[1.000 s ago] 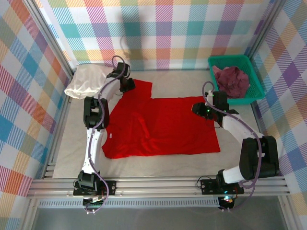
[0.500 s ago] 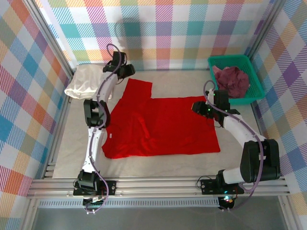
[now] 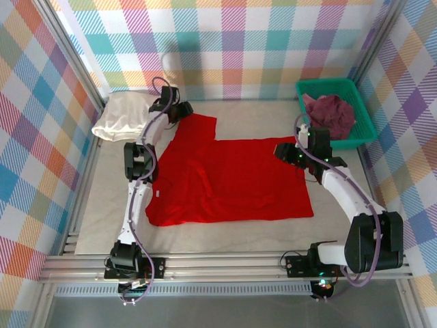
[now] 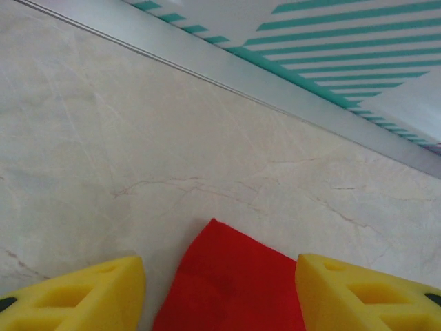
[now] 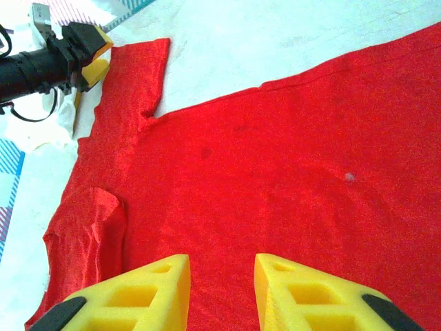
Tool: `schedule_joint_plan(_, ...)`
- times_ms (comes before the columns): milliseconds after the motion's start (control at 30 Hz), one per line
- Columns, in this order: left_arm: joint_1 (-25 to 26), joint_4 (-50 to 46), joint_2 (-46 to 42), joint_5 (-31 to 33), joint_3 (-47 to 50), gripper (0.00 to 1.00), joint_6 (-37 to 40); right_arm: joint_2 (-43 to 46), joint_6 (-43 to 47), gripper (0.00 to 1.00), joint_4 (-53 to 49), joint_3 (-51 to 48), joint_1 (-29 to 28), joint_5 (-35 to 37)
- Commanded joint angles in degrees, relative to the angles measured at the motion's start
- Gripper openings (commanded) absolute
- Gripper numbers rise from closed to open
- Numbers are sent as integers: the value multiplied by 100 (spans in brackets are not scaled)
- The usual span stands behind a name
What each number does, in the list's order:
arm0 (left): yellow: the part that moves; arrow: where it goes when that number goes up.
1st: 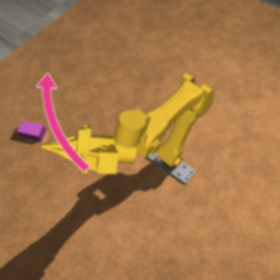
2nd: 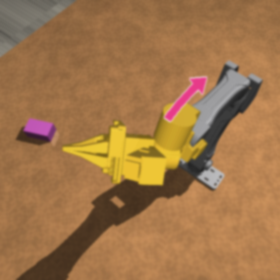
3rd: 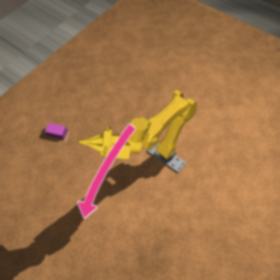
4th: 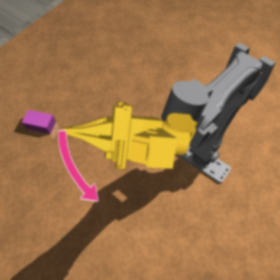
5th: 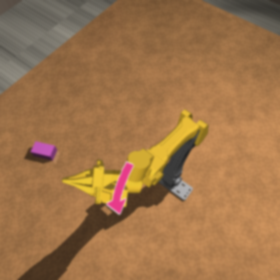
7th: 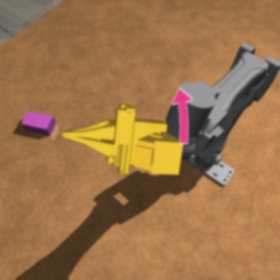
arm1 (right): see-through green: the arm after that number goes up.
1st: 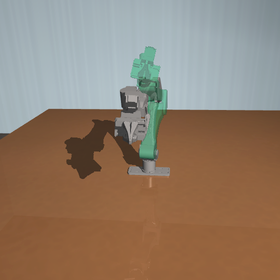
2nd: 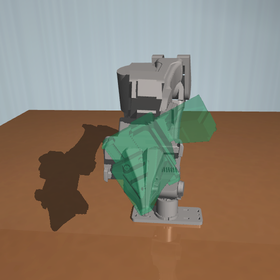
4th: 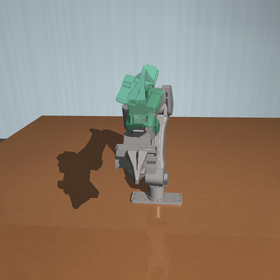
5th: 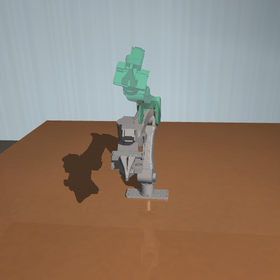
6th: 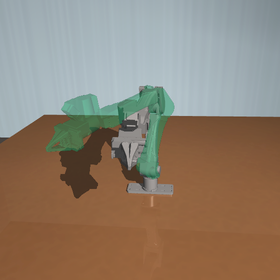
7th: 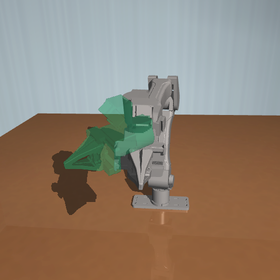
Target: Fold and stack the t-shirts
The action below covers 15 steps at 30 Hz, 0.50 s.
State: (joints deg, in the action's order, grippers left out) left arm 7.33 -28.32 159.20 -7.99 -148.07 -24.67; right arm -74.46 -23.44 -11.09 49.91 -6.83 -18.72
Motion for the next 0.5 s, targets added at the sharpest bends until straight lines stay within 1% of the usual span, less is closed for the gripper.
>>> schedule_joint_plan(0,-41,389,366,-522,-125,61,-260,138,35,30,-151,113,-32,-114)
schedule_joint_plan(67,-39,461,439,-632,-159,61,-291,174,11,30,-140,91,-34,-123)
schedule_joint_plan(233,-23,643,582,-936,-206,49,-416,203,-3,30,-155,75,-38,-140)
schedule_joint_plan(300,-9,643,590,-975,-222,36,-390,208,-11,30,-151,77,-33,-149)
schedule_joint_plan(367,-3,683,589,-1014,-222,31,-360,206,-20,30,-150,76,-36,-149)
schedule_joint_plan(400,11,704,591,-1045,-226,21,-344,196,-20,30,-146,68,-37,-149)
schedule_joint_plan(433,5,699,586,-1028,-246,13,-341,182,-19,30,-140,63,-35,-143)
schedule_joint_plan(467,13,680,578,-1004,-277,9,-341,154,-20,31,-132,68,-35,-149)
